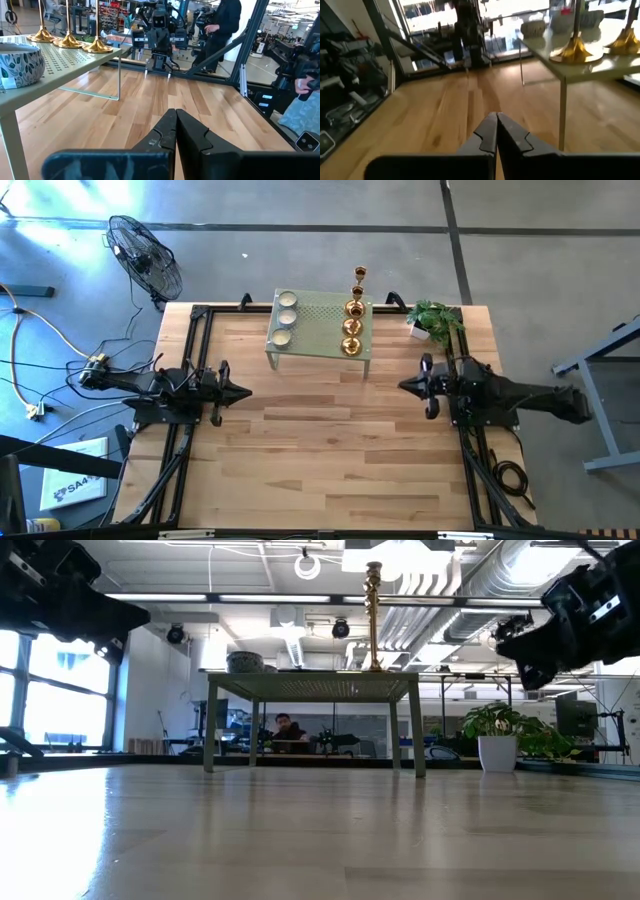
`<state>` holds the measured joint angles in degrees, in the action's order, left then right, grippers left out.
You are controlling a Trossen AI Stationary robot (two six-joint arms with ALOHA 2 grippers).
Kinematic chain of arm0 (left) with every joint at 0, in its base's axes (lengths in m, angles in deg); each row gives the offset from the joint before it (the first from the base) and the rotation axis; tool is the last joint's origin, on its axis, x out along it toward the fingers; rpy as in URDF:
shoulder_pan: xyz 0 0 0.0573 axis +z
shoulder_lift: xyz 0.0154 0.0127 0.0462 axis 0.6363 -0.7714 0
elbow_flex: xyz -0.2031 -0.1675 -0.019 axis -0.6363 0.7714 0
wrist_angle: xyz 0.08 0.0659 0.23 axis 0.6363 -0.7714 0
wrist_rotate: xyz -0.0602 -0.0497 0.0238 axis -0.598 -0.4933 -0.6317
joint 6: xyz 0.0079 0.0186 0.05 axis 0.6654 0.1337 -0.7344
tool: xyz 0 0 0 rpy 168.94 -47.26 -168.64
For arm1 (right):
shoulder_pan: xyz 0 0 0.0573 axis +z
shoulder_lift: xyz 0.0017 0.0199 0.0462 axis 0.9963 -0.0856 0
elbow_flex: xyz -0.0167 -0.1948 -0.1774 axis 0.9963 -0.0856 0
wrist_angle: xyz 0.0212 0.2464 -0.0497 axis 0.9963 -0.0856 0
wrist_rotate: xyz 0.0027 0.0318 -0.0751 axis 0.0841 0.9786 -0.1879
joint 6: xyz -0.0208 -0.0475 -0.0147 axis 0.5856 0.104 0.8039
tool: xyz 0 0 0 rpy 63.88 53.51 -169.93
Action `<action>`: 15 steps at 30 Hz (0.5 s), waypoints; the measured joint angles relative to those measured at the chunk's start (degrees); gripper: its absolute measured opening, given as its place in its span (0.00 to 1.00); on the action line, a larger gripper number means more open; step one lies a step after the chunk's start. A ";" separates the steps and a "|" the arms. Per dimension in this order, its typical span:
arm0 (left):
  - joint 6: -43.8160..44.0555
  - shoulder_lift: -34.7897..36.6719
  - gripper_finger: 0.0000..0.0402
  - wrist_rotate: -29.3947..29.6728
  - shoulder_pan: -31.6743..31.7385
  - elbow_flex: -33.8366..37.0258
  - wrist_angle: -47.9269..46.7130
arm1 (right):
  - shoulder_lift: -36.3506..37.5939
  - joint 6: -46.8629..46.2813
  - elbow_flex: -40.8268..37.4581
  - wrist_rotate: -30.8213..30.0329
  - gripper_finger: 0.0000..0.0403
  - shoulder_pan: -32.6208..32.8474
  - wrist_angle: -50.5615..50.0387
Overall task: Stock candles and holders on shelf
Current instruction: Return to Home Position
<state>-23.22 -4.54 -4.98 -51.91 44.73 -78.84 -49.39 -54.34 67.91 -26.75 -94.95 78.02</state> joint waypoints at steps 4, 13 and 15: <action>0.00 0.00 0.00 0.00 0.00 0.00 -0.03 | -4.72 -0.73 0.00 0.16 0.00 0.24 -0.08; 0.00 0.00 0.00 0.02 0.01 0.00 -0.05 | -3.93 0.39 0.00 6.96 0.00 0.24 2.74; 0.00 0.00 0.00 0.02 0.00 0.00 -0.05 | -3.04 0.87 0.00 6.86 0.00 0.24 2.45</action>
<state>-23.22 -4.54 -4.96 -51.91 44.73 -78.89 -52.43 -53.47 67.91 -19.89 -94.71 80.47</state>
